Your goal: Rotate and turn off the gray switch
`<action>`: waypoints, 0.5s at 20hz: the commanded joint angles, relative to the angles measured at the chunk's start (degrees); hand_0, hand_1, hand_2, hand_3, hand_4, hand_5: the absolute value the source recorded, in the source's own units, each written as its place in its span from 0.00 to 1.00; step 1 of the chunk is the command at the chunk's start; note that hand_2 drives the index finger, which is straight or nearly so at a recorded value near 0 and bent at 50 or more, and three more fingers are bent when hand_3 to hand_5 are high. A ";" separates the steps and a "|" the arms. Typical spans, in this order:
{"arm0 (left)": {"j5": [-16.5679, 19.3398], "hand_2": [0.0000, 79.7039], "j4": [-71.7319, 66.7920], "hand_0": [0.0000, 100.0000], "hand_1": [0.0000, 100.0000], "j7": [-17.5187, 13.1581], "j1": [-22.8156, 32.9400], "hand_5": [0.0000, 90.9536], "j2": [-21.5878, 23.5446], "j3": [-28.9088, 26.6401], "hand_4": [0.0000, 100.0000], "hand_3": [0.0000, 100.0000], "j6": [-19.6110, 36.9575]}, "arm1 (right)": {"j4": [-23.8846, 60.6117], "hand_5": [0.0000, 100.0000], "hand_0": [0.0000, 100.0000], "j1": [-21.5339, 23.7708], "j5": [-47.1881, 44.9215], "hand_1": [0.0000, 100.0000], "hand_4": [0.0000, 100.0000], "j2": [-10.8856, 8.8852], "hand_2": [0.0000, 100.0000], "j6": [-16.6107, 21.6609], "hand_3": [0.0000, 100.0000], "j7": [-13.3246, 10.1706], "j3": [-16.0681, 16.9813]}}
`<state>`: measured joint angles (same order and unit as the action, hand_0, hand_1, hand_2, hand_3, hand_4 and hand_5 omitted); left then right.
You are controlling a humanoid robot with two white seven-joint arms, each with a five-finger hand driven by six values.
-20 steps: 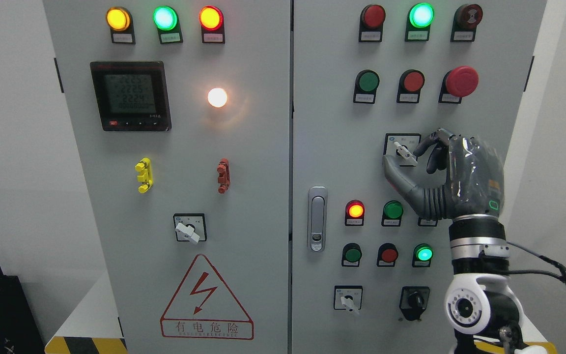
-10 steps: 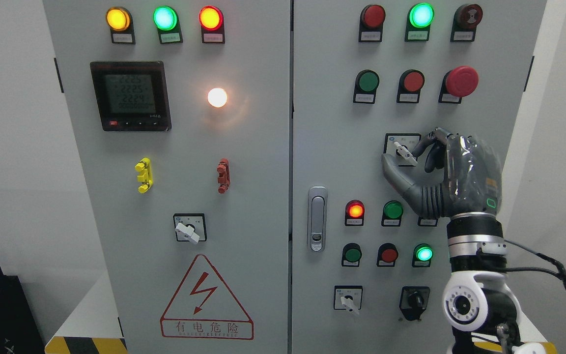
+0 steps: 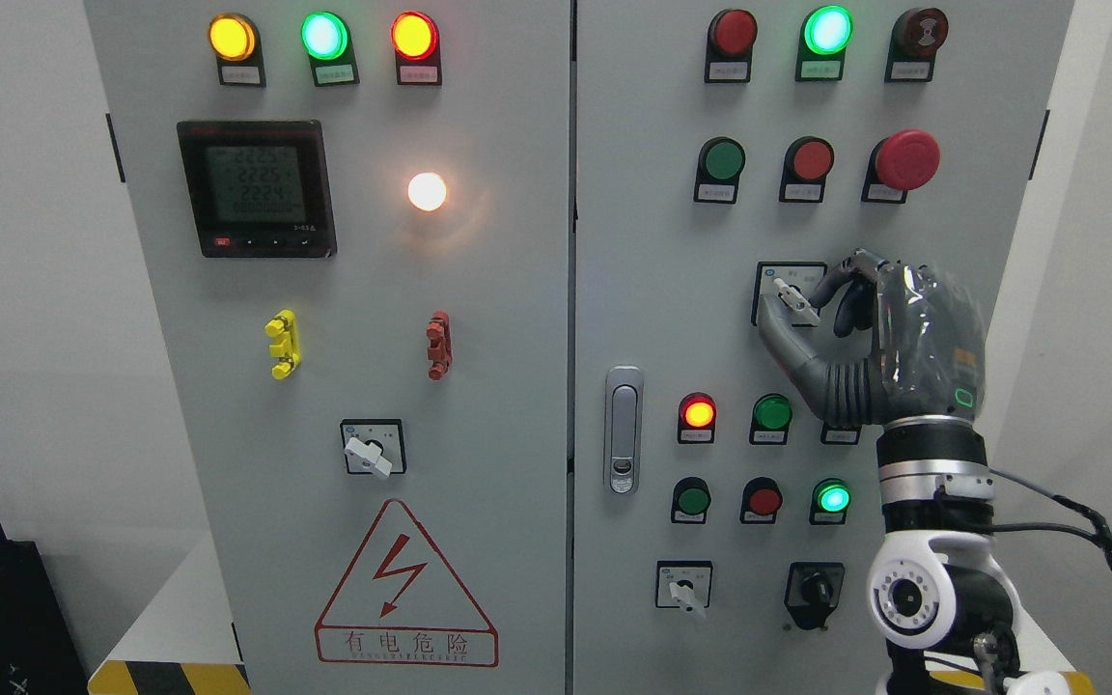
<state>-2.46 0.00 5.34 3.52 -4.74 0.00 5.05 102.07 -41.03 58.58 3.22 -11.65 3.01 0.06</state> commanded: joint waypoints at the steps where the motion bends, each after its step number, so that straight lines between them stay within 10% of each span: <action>1: 0.00 0.00 -0.79 0.12 0.39 0.02 0.00 0.00 0.00 0.09 0.00 0.00 -0.04 | -0.21 1.00 0.24 -0.02 0.04 0.42 0.87 0.03 0.64 -0.04 0.90 -0.02 1.70; 10: 0.00 0.00 -0.79 0.12 0.39 -0.07 0.00 0.00 0.00 0.09 0.00 0.00 -0.04 | -0.38 1.00 0.22 -0.11 0.04 0.45 0.87 0.03 0.65 -0.13 0.91 -0.02 1.52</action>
<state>-2.46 0.00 5.36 3.52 -4.74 0.00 5.05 101.91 -41.09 58.62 3.23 -11.79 2.98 0.03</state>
